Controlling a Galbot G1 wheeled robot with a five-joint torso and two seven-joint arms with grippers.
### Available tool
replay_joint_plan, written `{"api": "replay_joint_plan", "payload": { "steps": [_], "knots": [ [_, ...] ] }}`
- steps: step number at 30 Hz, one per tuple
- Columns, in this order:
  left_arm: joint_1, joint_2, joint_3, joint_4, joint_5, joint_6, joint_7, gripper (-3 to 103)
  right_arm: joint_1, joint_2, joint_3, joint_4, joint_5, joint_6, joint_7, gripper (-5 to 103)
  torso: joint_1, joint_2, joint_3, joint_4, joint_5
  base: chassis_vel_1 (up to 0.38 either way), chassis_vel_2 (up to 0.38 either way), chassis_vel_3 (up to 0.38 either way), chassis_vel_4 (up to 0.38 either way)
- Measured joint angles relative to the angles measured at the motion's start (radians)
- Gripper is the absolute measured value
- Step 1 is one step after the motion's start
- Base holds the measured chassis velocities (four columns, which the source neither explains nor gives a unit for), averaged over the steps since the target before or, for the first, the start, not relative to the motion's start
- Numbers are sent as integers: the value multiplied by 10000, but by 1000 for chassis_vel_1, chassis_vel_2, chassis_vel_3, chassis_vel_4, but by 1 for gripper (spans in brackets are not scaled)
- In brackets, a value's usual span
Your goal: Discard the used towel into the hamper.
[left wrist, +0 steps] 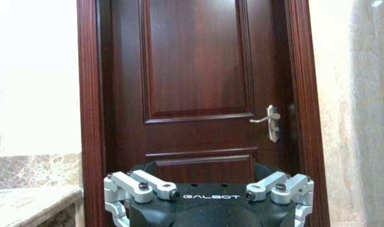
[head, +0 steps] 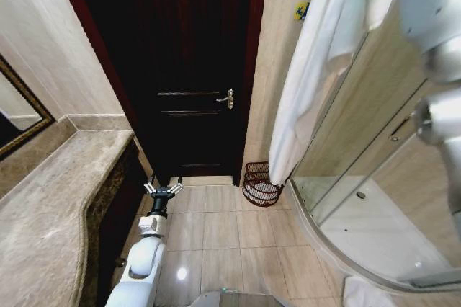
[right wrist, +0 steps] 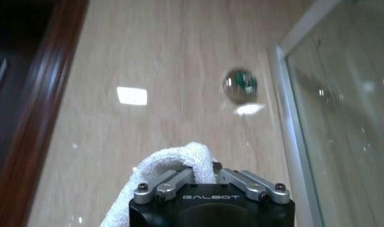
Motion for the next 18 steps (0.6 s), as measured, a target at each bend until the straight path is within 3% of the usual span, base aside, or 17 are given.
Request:
{"api": "replay_joint_plan", "payload": {
  "steps": [12, 18],
  "knots": [
    [259, -49, 7, -171, 78, -54, 31, 100, -371, 236, 436, -117, -398, 67, -23, 3, -4, 1, -3, 4, -14, 0, 0, 0, 0],
    [291, -116, -14, -223, 97, -91, 34, 100, -1226, -48, 418, 784, -427, -85, 279, 3, -1, 0, -2, 2, -4, 0, 0, 0, 0]
  ]
}}
